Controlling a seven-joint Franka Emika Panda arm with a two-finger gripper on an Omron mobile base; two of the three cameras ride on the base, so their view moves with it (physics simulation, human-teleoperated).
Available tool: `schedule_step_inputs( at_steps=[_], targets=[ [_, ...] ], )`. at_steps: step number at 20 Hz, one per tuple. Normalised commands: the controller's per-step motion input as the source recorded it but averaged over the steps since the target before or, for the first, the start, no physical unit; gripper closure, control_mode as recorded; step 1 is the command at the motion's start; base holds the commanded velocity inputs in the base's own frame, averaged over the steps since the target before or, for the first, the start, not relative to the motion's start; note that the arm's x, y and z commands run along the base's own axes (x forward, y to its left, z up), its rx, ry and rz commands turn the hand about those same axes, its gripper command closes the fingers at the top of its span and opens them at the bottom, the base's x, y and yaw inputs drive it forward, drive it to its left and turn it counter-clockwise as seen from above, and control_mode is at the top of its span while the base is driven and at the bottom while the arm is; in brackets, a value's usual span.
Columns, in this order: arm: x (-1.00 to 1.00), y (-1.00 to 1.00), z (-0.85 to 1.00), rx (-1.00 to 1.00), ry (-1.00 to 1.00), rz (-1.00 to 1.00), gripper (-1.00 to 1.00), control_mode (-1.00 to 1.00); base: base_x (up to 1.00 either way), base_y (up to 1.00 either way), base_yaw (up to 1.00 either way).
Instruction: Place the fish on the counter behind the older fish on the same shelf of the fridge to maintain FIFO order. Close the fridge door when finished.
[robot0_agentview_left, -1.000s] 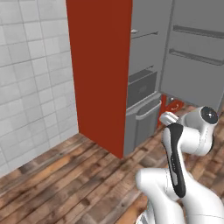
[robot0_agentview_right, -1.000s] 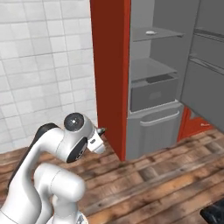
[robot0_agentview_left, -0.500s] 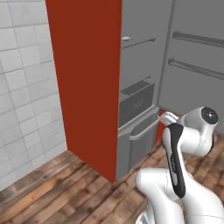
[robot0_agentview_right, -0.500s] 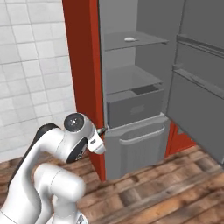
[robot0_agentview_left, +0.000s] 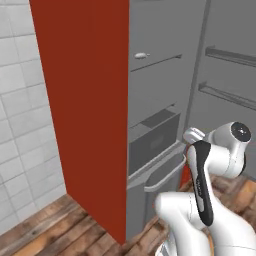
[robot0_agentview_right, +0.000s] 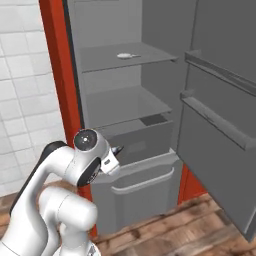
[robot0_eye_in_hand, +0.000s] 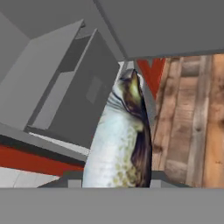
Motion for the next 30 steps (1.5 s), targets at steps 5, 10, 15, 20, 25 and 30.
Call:
schedule_step_inputs(
  at_steps=[5, 10, 15, 20, 25, 30],
  targets=[
    [0.00, 0.00, 0.00, 0.00, 0.00, 0.00, 1.00, 1.00, 1.00, -0.40, 0.32],
    [0.00, 0.00, 0.00, 0.00, 0.00, 0.00, 1.00, 1.00, 0.96, -0.55, 0.39],
    [0.00, 0.00, 0.00, 0.00, 0.00, 0.00, 1.00, 1.00, 0.85, -0.43, 0.37],
    [0.00, 0.00, 0.00, 0.00, 0.00, 0.00, 1.00, 1.00, 0.09, -0.44, 0.39],
    [0.00, 0.00, 0.00, 0.00, 0.00, 0.00, 1.00, 1.00, 0.24, -0.53, 0.36],
    [0.00, 0.00, 0.00, 0.00, 0.00, 0.00, 1.00, 1.00, 0.01, -0.18, 0.29]
  ],
)
